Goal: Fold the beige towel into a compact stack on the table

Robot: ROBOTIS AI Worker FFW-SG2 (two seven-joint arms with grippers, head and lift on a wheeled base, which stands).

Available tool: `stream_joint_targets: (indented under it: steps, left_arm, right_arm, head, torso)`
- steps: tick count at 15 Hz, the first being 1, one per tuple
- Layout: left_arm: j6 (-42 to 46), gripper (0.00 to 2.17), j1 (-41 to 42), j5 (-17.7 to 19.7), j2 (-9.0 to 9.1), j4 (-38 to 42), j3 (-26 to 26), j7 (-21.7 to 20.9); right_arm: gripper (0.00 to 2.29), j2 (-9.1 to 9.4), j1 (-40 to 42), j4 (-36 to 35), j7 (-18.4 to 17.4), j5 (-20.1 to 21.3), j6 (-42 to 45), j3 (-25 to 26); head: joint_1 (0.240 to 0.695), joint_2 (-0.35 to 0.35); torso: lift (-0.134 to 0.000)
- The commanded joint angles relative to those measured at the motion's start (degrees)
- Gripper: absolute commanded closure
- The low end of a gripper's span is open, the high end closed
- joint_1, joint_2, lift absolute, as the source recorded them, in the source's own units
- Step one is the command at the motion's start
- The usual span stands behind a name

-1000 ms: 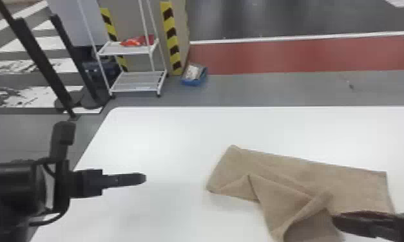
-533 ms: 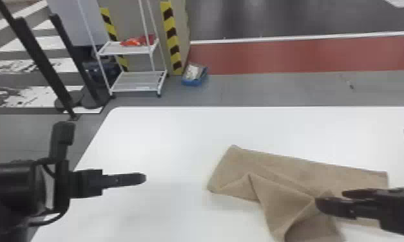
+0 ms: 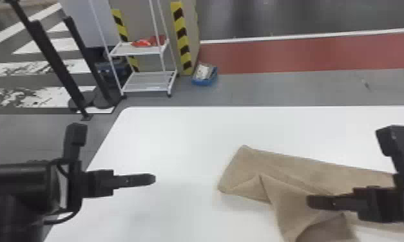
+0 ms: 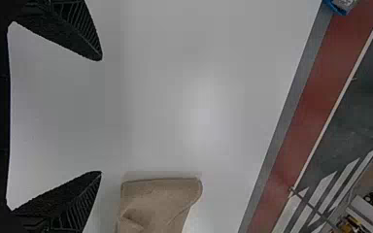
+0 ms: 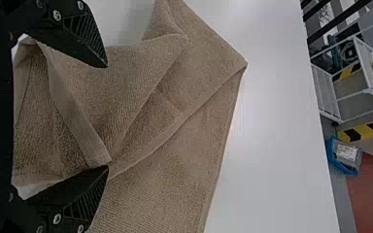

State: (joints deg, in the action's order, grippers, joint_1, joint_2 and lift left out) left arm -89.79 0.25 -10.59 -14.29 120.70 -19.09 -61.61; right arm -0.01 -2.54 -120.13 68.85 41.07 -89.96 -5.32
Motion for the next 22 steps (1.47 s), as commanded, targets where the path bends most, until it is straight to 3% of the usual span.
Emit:
stream_joint_targets:
  steps: [1,2,6,10,15,18,19,22]
  left_arm:
    - [-0.24,0.04,0.10,0.22,-0.04,-0.55,-0.07,0.00]
    - [-0.24,0.04,0.10,0.22,-0.04,-0.82,-0.16,0.00]
    - [-0.24,0.04,0.02,0.31,-0.13,-2.13,-0.07,0.17]
    - [-0.24,0.04,-0.07,0.31,-0.13,-2.75,0.37,0.44]
    - [-0.24,0.04,-0.07,0.31,-0.13,-2.93,0.19,0.35]
    - [-0.24,0.04,-0.07,0.31,-0.13,-2.84,-0.16,0.00]
    - [-0.24,0.04,-0.07,0.31,-0.13,-2.84,-0.25,0.00]
    - [-0.24,0.04,0.02,0.31,-0.22,-2.75,-0.69,-0.09]
  right_arm:
    - [0.16,0.06,1.48,-1.07,2.87,0.06,-0.12,0.04]
    - [0.16,-0.52,2.54,-2.74,4.36,0.15,-0.12,0.13]
    - [0.16,-5.79,7.46,-6.78,9.20,1.38,-0.12,0.92]
    - [0.16,-6.05,8.60,-10.21,9.47,-4.33,-0.12,6.72]
    - [0.16,-5.70,9.74,-11.53,9.47,-2.66,-0.12,4.44]
    - [0.18,-5.70,15.28,-13.64,9.47,5.07,-0.12,-2.15]
    - [0.18,-6.23,17.92,-14.60,9.46,10.08,4.57,-4.70]
    - [0.18,-10.54,19.15,-16.19,9.28,16.76,16.35,-8.22]
  head:
    - [0.695,0.213]
    - [0.695,0.220]
    - [0.695,0.238]
    - [0.695,0.197]
    - [0.695,0.190]
    - [0.695,0.210]
    - [0.695,0.221]
    - [0.695,0.238]
  torso:
    - [-0.124]
    - [-0.124]
    - [-0.124]
    - [-0.124]
    - [-0.124]
    - [-0.124]
    - [-0.124]
    - [-0.124]
